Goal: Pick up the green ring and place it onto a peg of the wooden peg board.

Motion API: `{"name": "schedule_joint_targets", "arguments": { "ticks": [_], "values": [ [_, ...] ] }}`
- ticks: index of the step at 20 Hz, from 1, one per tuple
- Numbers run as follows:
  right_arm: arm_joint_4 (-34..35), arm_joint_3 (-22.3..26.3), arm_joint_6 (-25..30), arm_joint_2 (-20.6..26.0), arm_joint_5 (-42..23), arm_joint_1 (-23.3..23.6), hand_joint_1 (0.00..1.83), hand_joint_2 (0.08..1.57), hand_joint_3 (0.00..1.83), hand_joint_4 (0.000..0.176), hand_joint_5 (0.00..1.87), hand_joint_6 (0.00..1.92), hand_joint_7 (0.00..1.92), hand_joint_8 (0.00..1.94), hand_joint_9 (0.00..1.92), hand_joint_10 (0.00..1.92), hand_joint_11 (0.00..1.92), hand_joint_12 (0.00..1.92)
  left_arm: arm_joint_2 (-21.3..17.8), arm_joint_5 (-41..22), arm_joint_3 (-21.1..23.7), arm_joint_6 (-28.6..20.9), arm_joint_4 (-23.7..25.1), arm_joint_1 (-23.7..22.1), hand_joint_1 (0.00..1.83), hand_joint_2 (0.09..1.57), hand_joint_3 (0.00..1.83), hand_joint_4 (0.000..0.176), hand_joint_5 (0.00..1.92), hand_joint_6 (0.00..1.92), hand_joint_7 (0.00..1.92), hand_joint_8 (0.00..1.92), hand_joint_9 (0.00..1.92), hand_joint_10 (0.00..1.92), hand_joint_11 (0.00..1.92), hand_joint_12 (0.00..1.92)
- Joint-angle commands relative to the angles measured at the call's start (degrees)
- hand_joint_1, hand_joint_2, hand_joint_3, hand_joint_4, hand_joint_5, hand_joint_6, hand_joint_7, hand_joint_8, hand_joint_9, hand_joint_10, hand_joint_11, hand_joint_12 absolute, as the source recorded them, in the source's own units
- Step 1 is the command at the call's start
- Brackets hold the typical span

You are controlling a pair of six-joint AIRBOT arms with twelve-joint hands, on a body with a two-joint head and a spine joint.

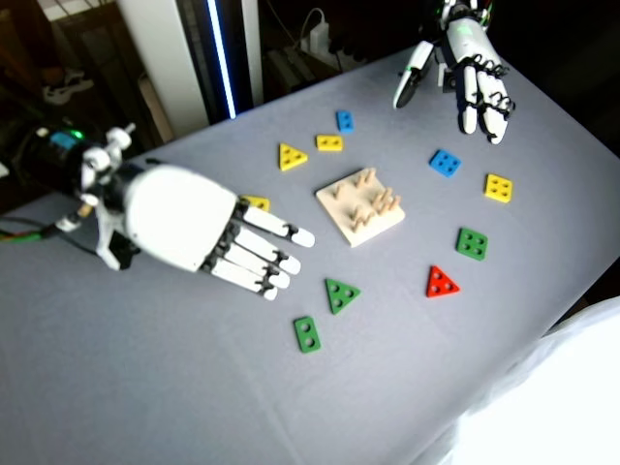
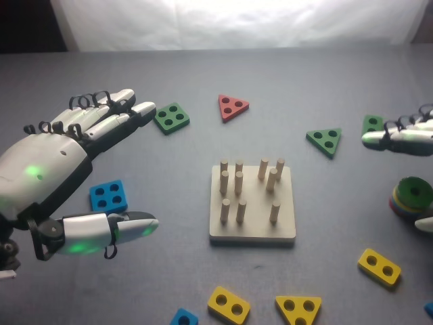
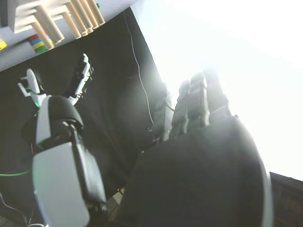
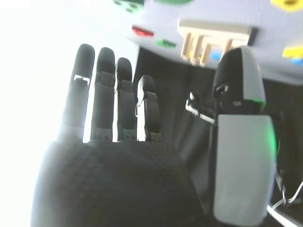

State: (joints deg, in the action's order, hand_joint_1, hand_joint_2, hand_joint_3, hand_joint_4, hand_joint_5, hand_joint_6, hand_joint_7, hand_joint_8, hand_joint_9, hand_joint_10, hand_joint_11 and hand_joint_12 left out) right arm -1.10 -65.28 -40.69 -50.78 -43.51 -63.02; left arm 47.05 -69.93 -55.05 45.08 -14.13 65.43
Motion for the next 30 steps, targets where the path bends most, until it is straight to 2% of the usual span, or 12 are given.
{"name": "schedule_joint_targets", "arguments": {
  "ticks": [1, 4, 9, 13, 15, 19, 21, 22, 23, 24, 26, 30],
  "values": [
    [1.0, -0.5, 0.0, -0.3, -4.5, 0.9, 0.95, 0.94, 0.00, 0.120, 0.22, 0.00, 0.38, 0.00, 0.44, 0.00, 0.19, 0.73, 0.2, -7.5, -0.1, -0.4, 1.1, -0.6, 0.80, 0.93, 0.00, 0.048, 0.20, 0.00, 0.02, 0.00, 0.07, 0.01, 0.00, 0.60],
    [-0.4, -1.3, 0.0, -1.2, -1.6, 1.7, 0.94, 0.96, 0.00, 0.155, 0.21, 0.00, 0.37, 0.00, 0.42, 0.00, 0.11, 0.85, 0.2, -7.7, -0.1, -0.6, 1.1, -0.6, 0.82, 0.93, 0.00, 0.063, 0.20, 0.00, 0.03, 0.00, 0.08, 0.00, 0.00, 0.62],
    [-2.1, -2.5, -1.0, -2.5, 3.0, 2.6, 1.03, 0.93, 0.00, 0.090, 0.38, 0.01, 0.60, 0.02, 0.70, 0.05, 0.34, 1.19, 0.2, -7.9, -0.1, -0.7, 1.1, -0.6, 0.79, 0.94, 0.00, 0.055, 0.21, 0.00, 0.05, 0.00, 0.11, 0.00, 0.00, 0.75],
    [-2.1, -2.5, -3.0, -2.9, 4.9, 3.1, 1.06, 0.96, 0.00, 0.030, 0.56, 0.01, 0.74, 0.00, 0.87, 0.27, 0.56, 1.42, 0.2, -7.9, -0.1, -0.8, 1.0, -0.5, 0.79, 0.94, 0.00, 0.079, 0.22, 0.00, 0.06, 0.00, 0.09, 0.01, 0.00, 0.57],
    [-2.1, -2.7, -3.0, -2.9, 5.0, 3.2, 1.04, 0.97, 0.00, 0.006, 0.64, 0.01, 0.77, 0.01, 0.90, 0.27, 0.67, 1.33, 0.2, -8.0, -0.1, -0.9, 1.0, -0.4, 0.80, 0.94, 0.00, 0.073, 0.23, 0.00, 0.06, 0.00, 0.09, 0.01, 0.00, 0.57],
    [-2.1, -2.8, -3.0, -2.9, 5.0, 3.3, 1.06, 1.02, 0.00, 0.010, 0.72, 0.00, 0.86, 0.02, 0.92, 0.32, 0.58, 1.42, 0.2, -8.1, -0.1, -1.0, 1.0, -0.4, 0.81, 0.95, 0.00, 0.070, 0.24, 0.00, 0.08, 0.00, 0.08, 0.00, 0.00, 0.52],
    [-2.1, -2.8, -3.0, -2.9, 5.0, 3.4, 1.14, 1.02, 0.00, 0.000, 0.80, 0.00, 0.96, 0.08, 0.82, 0.89, 0.64, 1.51, 0.2, -8.1, -0.1, -1.1, 0.9, -0.3, 0.80, 0.96, 0.00, 0.074, 0.25, 0.00, 0.08, 0.00, 0.09, 0.00, 0.00, 0.52],
    [-2.1, -2.8, -3.0, -2.9, 5.0, 3.4, 1.30, 1.10, 0.01, 0.000, 0.84, 0.01, 0.93, 0.89, 0.75, 1.16, 0.61, 1.60, 0.2, -8.1, -0.1, -1.2, 0.9, -0.3, 0.81, 0.95, 0.00, 0.074, 0.25, 0.01, 0.08, 0.00, 0.09, 0.00, 0.00, 0.52],
    [-2.1, -2.9, -3.0, -2.9, 5.0, 3.4, 1.25, 1.16, 0.01, 0.000, 0.81, 0.82, 0.92, 1.23, 0.76, 1.21, 0.59, 1.61, 0.2, -8.1, -0.1, -1.3, 0.9, -0.2, 0.79, 0.96, 0.00, 0.069, 0.26, 0.01, 0.09, 0.00, 0.09, 0.00, 0.00, 0.52],
    [-2.1, -3.0, -3.0, -2.9, 5.0, 3.4, 1.24, 1.19, 0.00, 0.000, 0.79, 0.98, 0.89, 1.36, 0.80, 1.32, 0.65, 1.68, 0.2, -8.1, -0.1, -1.3, 0.9, -0.2, 0.81, 0.96, 0.00, 0.061, 0.27, 0.01, 0.09, 0.00, 0.09, 0.00, 0.00, 0.52],
    [-2.1, -3.1, -3.0, -2.9, 5.0, 3.5, 1.25, 1.16, 0.00, 0.000, 0.89, 0.88, 0.94, 1.30, 0.85, 1.34, 0.73, 1.64, 0.2, -8.2, -0.1, -1.3, 0.9, -0.1, 0.81, 0.96, 0.00, 0.067, 0.28, 0.00, 0.10, 0.00, 0.10, 0.00, 0.00, 0.54],
    [-2.1, -3.1, -3.0, -2.9, 5.0, 3.7, 1.38, 1.07, 0.00, 0.000, 1.02, 0.82, 1.03, 0.87, 1.04, 1.10, 0.79, 1.16, 0.2, -8.2, -0.1, -1.3, 0.9, -0.1, 0.79, 0.97, 0.00, 0.050, 0.31, 0.01, 0.11, 0.00, 0.10, 0.00, 0.00, 0.51]
  ]
}}
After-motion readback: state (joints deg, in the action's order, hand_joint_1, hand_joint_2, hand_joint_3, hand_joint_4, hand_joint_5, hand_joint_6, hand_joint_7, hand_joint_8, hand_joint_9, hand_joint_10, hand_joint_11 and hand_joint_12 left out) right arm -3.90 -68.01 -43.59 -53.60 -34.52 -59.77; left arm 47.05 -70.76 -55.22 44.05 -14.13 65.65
